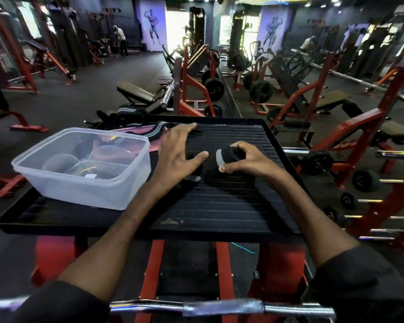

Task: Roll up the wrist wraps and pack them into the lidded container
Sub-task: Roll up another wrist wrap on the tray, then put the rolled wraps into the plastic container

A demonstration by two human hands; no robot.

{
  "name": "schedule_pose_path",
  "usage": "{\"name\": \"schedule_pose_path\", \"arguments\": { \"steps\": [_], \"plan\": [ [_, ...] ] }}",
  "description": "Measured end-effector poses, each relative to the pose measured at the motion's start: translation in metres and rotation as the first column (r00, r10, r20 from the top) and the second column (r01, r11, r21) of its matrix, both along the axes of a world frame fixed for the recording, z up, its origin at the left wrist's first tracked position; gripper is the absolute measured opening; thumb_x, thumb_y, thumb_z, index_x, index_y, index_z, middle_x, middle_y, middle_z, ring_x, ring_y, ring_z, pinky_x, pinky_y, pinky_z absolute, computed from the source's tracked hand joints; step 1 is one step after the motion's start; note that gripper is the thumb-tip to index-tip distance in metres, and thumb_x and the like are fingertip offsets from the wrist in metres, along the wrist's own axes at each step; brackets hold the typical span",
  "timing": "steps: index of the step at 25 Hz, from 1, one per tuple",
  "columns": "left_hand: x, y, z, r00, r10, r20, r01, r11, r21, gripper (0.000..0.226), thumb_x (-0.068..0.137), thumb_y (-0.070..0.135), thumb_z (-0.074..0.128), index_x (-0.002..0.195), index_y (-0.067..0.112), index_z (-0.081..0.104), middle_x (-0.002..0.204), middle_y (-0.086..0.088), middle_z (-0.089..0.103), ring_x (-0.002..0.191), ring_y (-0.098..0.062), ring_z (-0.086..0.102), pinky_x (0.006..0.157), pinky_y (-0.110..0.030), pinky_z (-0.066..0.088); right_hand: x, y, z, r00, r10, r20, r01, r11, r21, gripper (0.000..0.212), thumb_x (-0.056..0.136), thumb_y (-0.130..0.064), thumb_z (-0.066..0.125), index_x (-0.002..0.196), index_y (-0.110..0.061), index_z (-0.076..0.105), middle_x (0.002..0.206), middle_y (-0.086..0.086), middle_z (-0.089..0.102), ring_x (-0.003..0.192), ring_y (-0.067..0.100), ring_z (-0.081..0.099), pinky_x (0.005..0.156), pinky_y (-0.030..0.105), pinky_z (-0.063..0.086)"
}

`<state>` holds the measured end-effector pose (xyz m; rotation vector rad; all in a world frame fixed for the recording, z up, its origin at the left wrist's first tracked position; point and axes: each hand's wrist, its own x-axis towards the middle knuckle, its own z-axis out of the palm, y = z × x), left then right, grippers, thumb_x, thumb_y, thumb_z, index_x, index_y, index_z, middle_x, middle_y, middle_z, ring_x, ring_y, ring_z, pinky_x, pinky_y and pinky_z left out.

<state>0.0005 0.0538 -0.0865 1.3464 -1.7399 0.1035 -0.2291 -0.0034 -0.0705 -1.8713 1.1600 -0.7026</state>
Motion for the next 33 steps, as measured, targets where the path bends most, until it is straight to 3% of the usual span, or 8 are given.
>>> {"name": "schedule_pose_path", "arguments": {
  "steps": [3, 7, 9, 11, 14, 22, 26, 33],
  "plan": [
    [0.025, 0.004, -0.011, 0.993, 0.097, -0.061, -0.071, 0.940, 0.333, 0.103, 0.069, 0.064, 0.062, 0.153, 0.012, 0.031, 0.155, -0.013, 0.037, 0.144, -0.028, 0.033, 0.120, -0.046, 0.025, 0.025, -0.009, 0.000, 0.913, 0.076, -0.402, -0.118, 0.990, -0.081, 0.077, 0.046, -0.065, 0.084, 0.114, -0.039, 0.057, 0.117, -0.017, 0.064, 0.115, 0.015, 0.059, 0.109, 0.057, 0.036],
    [0.042, -0.003, -0.024, 0.990, -0.106, -0.090, 0.139, 0.777, 0.614, 0.086, 0.067, 0.059, 0.080, 0.139, 0.025, 0.048, 0.138, 0.001, 0.059, 0.130, -0.015, 0.054, 0.112, -0.039, 0.042, 0.042, -0.016, -0.017, 0.917, 0.124, -0.379, -0.165, 0.983, -0.079, 0.081, 0.041, -0.067, 0.079, 0.114, -0.042, 0.053, 0.117, -0.020, 0.060, 0.120, 0.017, 0.056, 0.111, 0.066, 0.030],
    [0.042, -0.006, -0.023, 0.971, -0.156, -0.180, 0.235, 0.747, 0.622, 0.075, 0.074, 0.040, 0.086, 0.136, 0.020, 0.049, 0.128, 0.005, 0.063, 0.119, -0.008, 0.060, 0.104, -0.029, 0.047, 0.043, -0.016, -0.017, 0.931, 0.129, -0.340, -0.166, 0.983, -0.081, 0.080, 0.046, -0.061, 0.084, 0.117, -0.039, 0.054, 0.117, -0.018, 0.061, 0.119, 0.018, 0.057, 0.110, 0.060, 0.035],
    [0.040, -0.005, -0.019, 0.968, -0.154, -0.198, 0.248, 0.714, 0.655, 0.082, 0.078, 0.031, 0.085, 0.143, 0.015, 0.038, 0.130, 0.003, 0.058, 0.120, -0.011, 0.056, 0.100, -0.020, 0.044, 0.043, -0.016, -0.017, 0.944, 0.160, -0.287, -0.186, 0.980, -0.068, 0.073, 0.061, -0.040, 0.091, 0.123, -0.028, 0.055, 0.118, -0.008, 0.063, 0.115, 0.019, 0.060, 0.101, 0.038, 0.046],
    [0.032, -0.007, -0.024, 0.987, -0.116, -0.109, 0.159, 0.737, 0.656, 0.090, 0.073, 0.040, 0.085, 0.142, 0.020, 0.031, 0.129, 0.000, 0.058, 0.119, -0.016, 0.057, 0.102, -0.028, 0.046, 0.043, -0.014, -0.023, 0.967, 0.172, -0.190, -0.188, 0.979, -0.074, 0.063, 0.071, -0.022, 0.090, 0.123, -0.018, 0.056, 0.113, -0.003, 0.066, 0.108, 0.017, 0.063, 0.076, 0.016, 0.045],
    [0.031, 0.015, 0.013, 0.998, -0.040, -0.047, 0.055, 0.921, 0.385, 0.079, 0.060, 0.047, 0.091, 0.122, 0.024, 0.047, 0.114, 0.003, 0.067, 0.105, -0.015, 0.064, 0.091, -0.042, 0.052, 0.050, -0.016, 0.011, 0.983, 0.178, -0.049, -0.184, 0.962, -0.200, 0.062, 0.055, -0.017, 0.097, 0.108, -0.026, 0.067, 0.108, -0.006, 0.069, 0.103, 0.011, 0.066, 0.088, 0.028, 0.051],
    [0.061, 0.032, 0.087, 0.998, 0.028, 0.057, -0.040, 0.971, 0.234, 0.080, 0.063, 0.044, 0.091, 0.124, 0.015, 0.048, 0.115, -0.002, 0.067, 0.106, -0.022, 0.065, 0.089, -0.043, 0.053, 0.091, -0.016, 0.066, 0.972, 0.218, 0.084, -0.183, 0.933, -0.310, 0.062, 0.057, -0.020, 0.097, 0.111, -0.022, 0.067, 0.109, -0.007, 0.068, 0.101, 0.006, 0.063, 0.086, 0.022, 0.049],
    [0.169, 0.102, 0.106, 0.970, 0.123, -0.208, -0.020, 0.898, 0.439, 0.064, 0.070, 0.023, 0.092, 0.120, 0.011, 0.055, 0.113, -0.008, 0.066, 0.104, -0.020, 0.066, 0.087, -0.038, 0.058, 0.194, 0.000, 0.090, 0.877, 0.481, 0.017, -0.465, 0.857, -0.223, 0.056, 0.066, -0.006, 0.092, 0.115, -0.008, 0.065, 0.106, 0.002, 0.071, 0.095, 0.014, 0.067, 0.070, 0.017, 0.055]
  ]
}}
